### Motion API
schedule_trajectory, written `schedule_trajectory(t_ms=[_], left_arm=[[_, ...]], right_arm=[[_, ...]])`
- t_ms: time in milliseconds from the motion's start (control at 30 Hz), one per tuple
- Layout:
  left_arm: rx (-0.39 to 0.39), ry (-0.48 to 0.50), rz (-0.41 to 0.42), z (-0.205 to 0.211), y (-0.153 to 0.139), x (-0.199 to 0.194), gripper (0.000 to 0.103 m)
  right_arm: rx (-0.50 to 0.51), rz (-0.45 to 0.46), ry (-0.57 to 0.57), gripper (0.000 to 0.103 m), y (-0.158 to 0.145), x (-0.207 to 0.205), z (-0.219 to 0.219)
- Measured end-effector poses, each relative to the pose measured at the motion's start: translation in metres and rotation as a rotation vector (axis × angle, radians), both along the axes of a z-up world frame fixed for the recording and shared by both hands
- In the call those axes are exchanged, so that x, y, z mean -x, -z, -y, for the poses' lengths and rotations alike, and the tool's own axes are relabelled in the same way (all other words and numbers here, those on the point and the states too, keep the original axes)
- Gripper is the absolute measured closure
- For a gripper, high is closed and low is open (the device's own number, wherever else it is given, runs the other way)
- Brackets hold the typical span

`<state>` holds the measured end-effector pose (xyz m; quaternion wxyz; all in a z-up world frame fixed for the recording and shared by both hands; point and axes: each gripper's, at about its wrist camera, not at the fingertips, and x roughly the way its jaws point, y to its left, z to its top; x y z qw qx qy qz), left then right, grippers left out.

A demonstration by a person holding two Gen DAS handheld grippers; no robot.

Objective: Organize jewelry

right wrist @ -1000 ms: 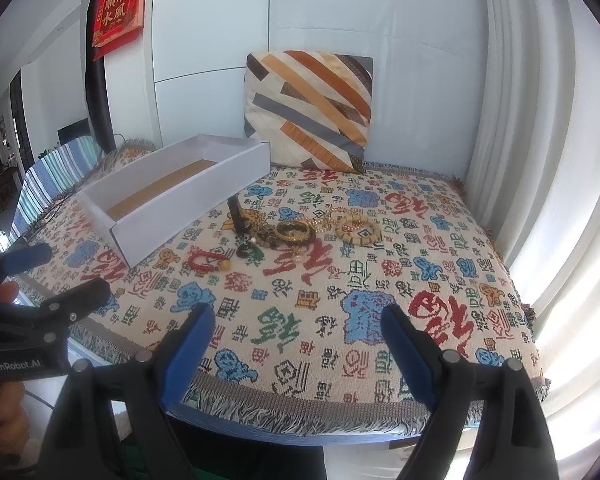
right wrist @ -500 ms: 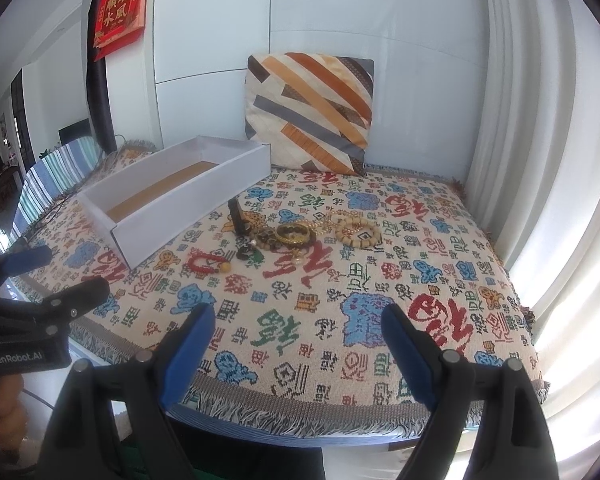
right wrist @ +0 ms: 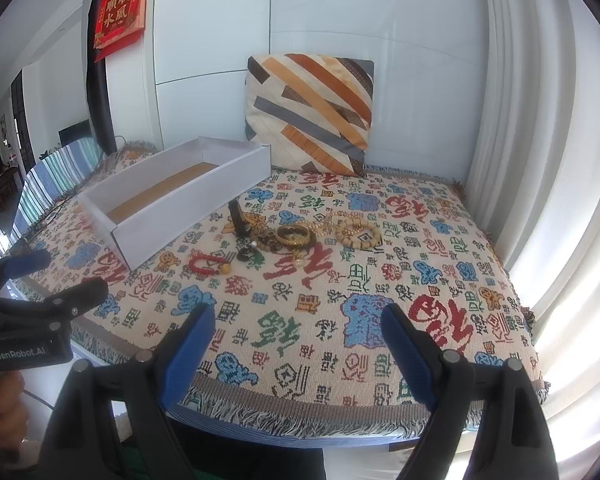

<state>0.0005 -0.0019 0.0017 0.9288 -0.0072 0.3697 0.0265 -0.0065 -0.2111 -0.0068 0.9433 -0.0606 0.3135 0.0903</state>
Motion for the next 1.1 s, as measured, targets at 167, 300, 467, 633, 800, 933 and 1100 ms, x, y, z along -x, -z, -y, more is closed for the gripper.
schedule_trajectory(t_ms=[167, 300, 467, 633, 800, 933, 1100], left_arm=[[-0.005, -0.003, 0.000, -0.0003, -0.0006, 0.0004, 0.000], [-0.012, -0.002, 0.007, 0.0008, -0.0010, 0.0017, 0.000], [-0.014, -0.002, 0.006, 0.0019, -0.0008, 0.0024, 0.000], [-0.017, -0.002, 0.007, 0.0032, -0.0010, 0.0030, 0.000], [-0.017, -0.004, 0.012, 0.0024, -0.0017, 0.0041, 0.000], [-0.017, -0.001, 0.014, 0.0015, -0.0019, 0.0050, 0.000], [-0.023, 0.010, 0.009, 0.0041, -0.0017, 0.0045, 0.000]], right_arm=[[-0.001, -0.001, 0.000, 0.016, 0.0000, -0.0001, 0.0002], [0.000, 0.000, 0.000, 0.016, 0.0000, 0.0003, 0.0000], [0.000, -0.001, 0.000, 0.016, 0.0001, 0.0004, -0.0001], [-0.003, -0.001, 0.000, 0.016, -0.0001, 0.0005, 0.0000], [-0.003, 0.000, 0.001, 0.016, 0.0000, 0.0006, 0.0006], [0.000, 0.008, 0.003, 0.016, -0.0021, 0.0026, -0.0009], [-0.006, 0.003, 0.010, 0.016, -0.0026, 0.0034, -0.0031]])
